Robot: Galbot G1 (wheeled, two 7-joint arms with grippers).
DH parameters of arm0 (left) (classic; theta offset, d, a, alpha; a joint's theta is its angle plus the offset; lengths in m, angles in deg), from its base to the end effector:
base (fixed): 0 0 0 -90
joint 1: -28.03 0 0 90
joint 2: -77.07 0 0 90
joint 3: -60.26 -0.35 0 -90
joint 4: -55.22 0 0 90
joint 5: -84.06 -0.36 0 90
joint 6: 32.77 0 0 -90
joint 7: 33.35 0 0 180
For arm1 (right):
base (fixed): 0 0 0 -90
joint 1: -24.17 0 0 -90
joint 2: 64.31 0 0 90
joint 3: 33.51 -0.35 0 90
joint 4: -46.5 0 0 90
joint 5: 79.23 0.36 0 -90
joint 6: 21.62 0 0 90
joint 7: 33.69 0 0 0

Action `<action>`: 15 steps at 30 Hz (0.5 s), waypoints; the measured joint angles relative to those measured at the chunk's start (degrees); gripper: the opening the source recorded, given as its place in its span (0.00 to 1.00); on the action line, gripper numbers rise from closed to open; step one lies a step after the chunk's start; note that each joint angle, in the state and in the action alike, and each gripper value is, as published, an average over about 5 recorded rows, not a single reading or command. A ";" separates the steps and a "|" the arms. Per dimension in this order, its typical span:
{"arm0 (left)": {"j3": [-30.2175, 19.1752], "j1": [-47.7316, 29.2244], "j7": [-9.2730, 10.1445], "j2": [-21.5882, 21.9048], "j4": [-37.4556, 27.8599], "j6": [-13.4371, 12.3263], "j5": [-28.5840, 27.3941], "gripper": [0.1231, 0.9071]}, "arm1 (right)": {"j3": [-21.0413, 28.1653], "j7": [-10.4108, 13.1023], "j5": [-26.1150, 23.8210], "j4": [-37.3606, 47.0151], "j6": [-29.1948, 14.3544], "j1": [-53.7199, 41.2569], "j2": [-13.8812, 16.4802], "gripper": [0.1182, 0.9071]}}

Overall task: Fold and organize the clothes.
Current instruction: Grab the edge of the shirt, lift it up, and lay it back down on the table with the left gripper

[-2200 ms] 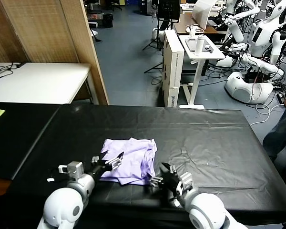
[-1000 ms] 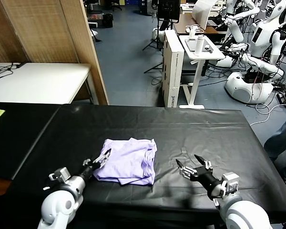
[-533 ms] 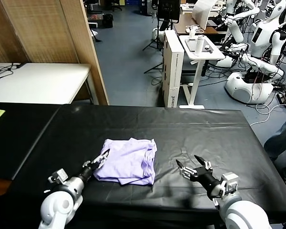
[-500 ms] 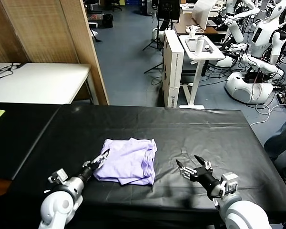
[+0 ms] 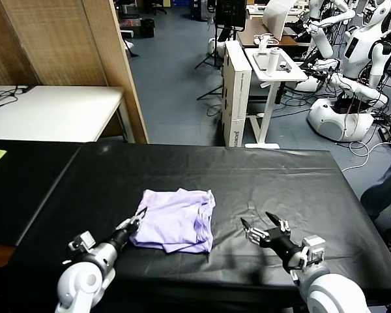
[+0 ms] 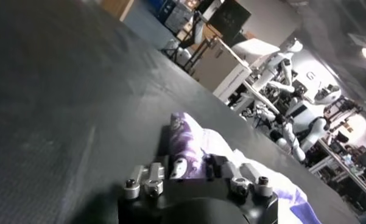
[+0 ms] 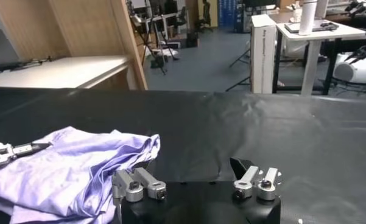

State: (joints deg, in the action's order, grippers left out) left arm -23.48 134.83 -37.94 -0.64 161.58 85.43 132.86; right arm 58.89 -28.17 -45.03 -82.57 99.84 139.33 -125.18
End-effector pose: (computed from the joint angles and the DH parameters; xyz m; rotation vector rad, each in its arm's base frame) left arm 0.2608 0.0897 -0.3241 -0.2576 -2.5691 0.8533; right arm 0.2046 -0.0497 -0.2212 0.4131 -2.6930 -0.0783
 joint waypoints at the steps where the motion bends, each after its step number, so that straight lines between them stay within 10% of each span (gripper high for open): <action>1: 0.11 0.06 0.15 0.21 0.25 -0.06 -0.26 0.08 | 0.08 0.00 -0.07 0.12 -0.03 -0.09 -0.07 1.00; 15: 7.56 3.16 1.27 13.81 3.69 -3.52 -8.20 0.04 | 1.91 -0.18 -0.72 2.97 -0.68 -3.04 -1.19 1.00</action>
State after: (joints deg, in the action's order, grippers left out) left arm -15.93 137.99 -36.67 13.18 165.27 81.91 124.67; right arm 60.80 -28.35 -45.75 -79.60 99.17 136.29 -126.37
